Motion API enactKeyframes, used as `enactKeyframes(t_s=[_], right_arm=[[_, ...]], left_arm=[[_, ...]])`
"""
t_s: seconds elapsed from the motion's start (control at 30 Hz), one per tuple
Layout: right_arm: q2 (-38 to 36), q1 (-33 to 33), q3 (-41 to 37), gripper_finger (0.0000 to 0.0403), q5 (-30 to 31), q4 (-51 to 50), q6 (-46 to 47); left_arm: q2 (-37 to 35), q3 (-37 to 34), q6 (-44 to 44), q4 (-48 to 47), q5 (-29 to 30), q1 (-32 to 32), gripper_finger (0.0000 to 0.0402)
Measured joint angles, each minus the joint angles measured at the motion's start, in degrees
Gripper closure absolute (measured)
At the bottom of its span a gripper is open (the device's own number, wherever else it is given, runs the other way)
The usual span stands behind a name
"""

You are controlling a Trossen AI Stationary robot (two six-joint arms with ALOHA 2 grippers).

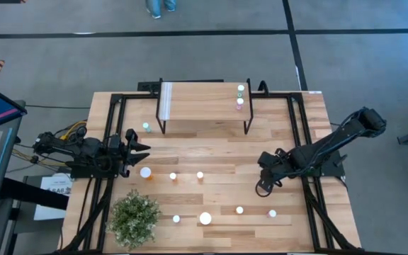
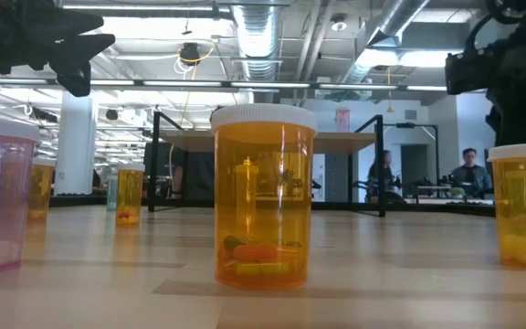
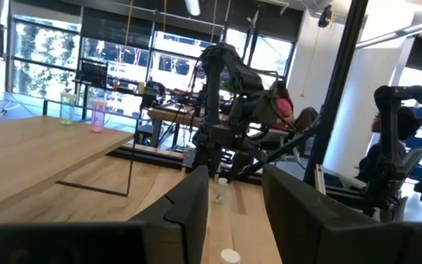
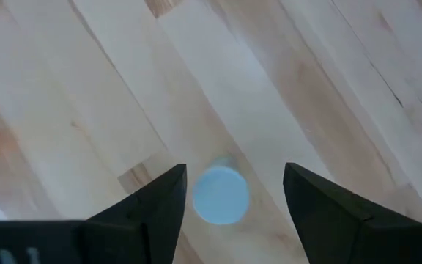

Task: Pick and place medicine bottles onto shelf by color
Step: Put the right blue bottle on the shelf

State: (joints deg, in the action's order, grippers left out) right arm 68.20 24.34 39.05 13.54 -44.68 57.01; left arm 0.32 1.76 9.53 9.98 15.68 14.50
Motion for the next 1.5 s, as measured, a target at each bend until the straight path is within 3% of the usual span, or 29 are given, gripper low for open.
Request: enactKeyframes(t_s=[0.93,1.5], right_arm=[[3.6,0.0,0.1,0.0156,-3.1,-1.0,2.2],[5.2,0.0,0.1,0.0275,-3.6,-0.6,0.1]], left_arm=[[0.0,0.0,0.4,0.0,0.0,0.0,0.0284],[0.0,0.0,0.4,0.0,-0.1,0.0,0.0285]])
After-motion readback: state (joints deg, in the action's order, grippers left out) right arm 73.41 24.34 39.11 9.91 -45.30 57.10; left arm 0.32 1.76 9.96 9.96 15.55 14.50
